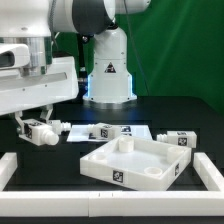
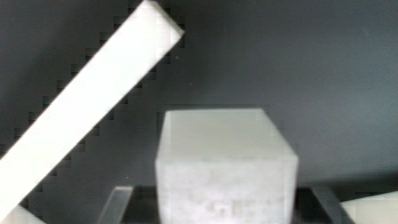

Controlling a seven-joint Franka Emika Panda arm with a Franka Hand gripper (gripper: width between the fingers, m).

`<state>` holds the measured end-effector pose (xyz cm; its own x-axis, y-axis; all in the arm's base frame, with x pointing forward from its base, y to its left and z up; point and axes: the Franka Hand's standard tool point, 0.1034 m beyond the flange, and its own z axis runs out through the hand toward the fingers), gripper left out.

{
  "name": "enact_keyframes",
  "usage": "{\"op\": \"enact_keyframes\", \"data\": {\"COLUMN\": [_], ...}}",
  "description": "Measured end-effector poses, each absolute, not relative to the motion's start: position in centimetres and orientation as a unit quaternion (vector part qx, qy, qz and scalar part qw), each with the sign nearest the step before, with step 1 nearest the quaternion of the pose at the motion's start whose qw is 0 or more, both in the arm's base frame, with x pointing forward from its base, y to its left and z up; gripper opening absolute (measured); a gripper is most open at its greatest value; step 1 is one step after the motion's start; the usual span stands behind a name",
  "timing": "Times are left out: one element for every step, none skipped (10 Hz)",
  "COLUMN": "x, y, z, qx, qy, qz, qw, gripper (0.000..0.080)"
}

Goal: Assemble one leg

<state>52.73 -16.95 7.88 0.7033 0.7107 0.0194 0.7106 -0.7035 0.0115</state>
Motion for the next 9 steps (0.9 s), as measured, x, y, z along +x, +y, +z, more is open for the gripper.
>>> {"op": "enact_keyframes", "data": {"x": [52.7, 52.7, 52.3, 50.9, 48.6, 46.1, 44.3, 43.5, 43.4], "y": [-17.0, -17.0, -16.9, -16.9, -16.9, -16.8, -16.4, -16.2, -16.2], "z": [7.8, 7.8, 7.7, 7.1, 6.2, 4.6, 2.8, 1.6, 1.3], "qx": [0.923, 0.923, 0.929, 0.935, 0.938, 0.941, 0.943, 0.944, 0.945], "qy": [0.385, 0.385, 0.370, 0.354, 0.347, 0.339, 0.334, 0.329, 0.327], "qz": [0.011, 0.010, 0.008, 0.003, -0.004, -0.008, -0.012, -0.014, -0.016], "qw": [0.001, 0.001, -0.001, -0.004, -0.006, -0.005, -0.004, -0.002, -0.003], "gripper": [0.0284, 0.0284, 0.0284, 0.0284, 0.0284, 0.0284, 0.0284, 0.0284, 0.0284]}}
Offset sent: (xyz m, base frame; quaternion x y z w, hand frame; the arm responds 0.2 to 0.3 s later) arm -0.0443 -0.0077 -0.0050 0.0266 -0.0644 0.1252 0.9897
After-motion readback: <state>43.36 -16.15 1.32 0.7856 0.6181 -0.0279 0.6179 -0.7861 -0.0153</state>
